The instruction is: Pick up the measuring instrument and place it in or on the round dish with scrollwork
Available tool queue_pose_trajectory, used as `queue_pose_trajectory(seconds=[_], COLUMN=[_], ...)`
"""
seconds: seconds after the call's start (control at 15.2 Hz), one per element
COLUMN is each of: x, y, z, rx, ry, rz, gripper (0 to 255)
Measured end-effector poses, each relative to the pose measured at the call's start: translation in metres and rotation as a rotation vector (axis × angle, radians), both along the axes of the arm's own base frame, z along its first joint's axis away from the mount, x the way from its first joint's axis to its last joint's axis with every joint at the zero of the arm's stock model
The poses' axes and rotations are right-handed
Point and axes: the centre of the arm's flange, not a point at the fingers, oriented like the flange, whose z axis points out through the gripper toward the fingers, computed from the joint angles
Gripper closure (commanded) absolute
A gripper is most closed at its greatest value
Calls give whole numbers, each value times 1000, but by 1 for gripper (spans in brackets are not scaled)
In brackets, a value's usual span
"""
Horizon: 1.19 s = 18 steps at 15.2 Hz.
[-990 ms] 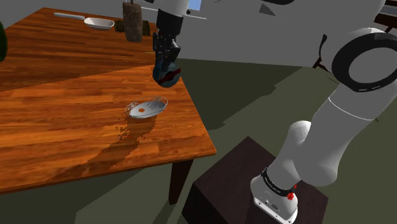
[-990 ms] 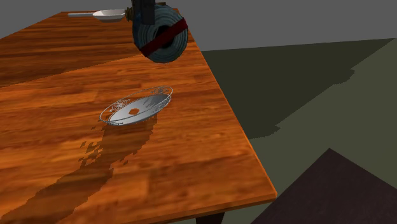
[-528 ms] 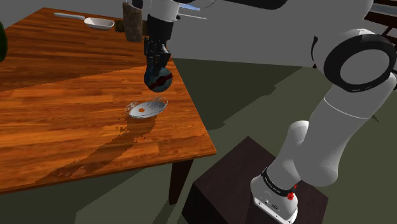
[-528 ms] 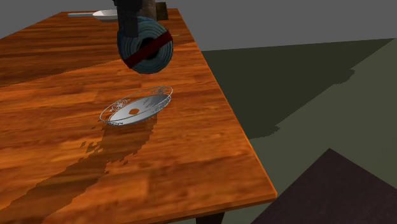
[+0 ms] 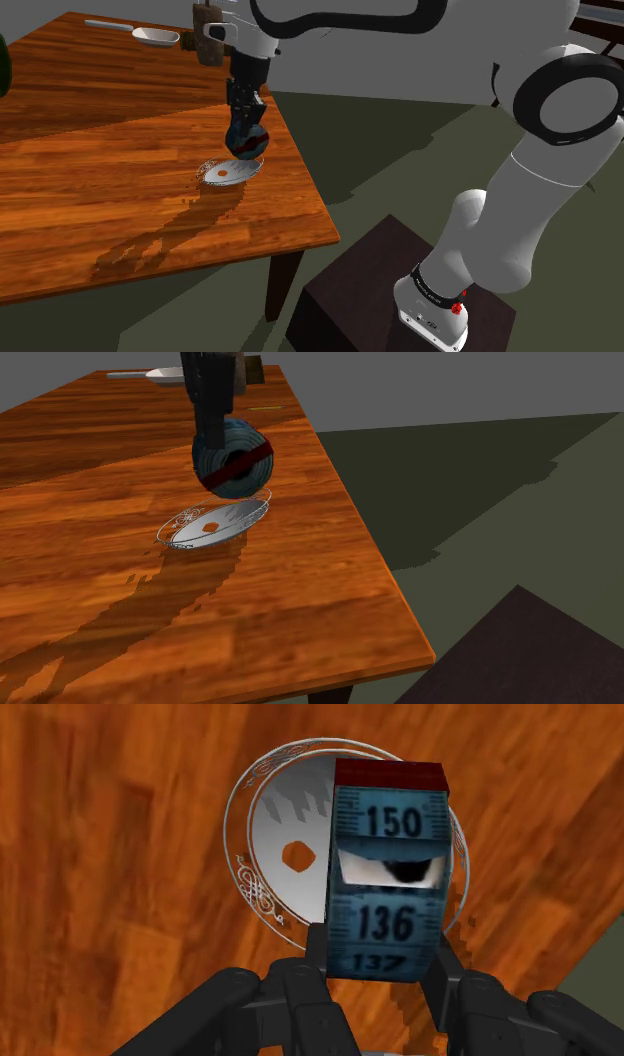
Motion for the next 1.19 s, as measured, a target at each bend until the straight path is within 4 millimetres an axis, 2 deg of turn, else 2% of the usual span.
queue_pose_trajectory(seconds=[0.4,0.46,0.53,0.59,0.79,0.92,0.99,1.06,1.19], x=[-1,-1,-1,-15,-81,-125,-145,-158,-163], y=[-1,-1,-1,5,44,78,97,111,120], z=[-31,-31,-31,-34,-52,-76,-95,-113,-130], rx=[0,0,0,-19,-132,-224,-269,-300,-305], ry=[-1,0,0,-35,-292,-491,-593,-688,-776], rz=[0,0,0,-14,-141,-243,-293,-343,-386], gripper=[255,0,0,0,0,0,0,0,0])
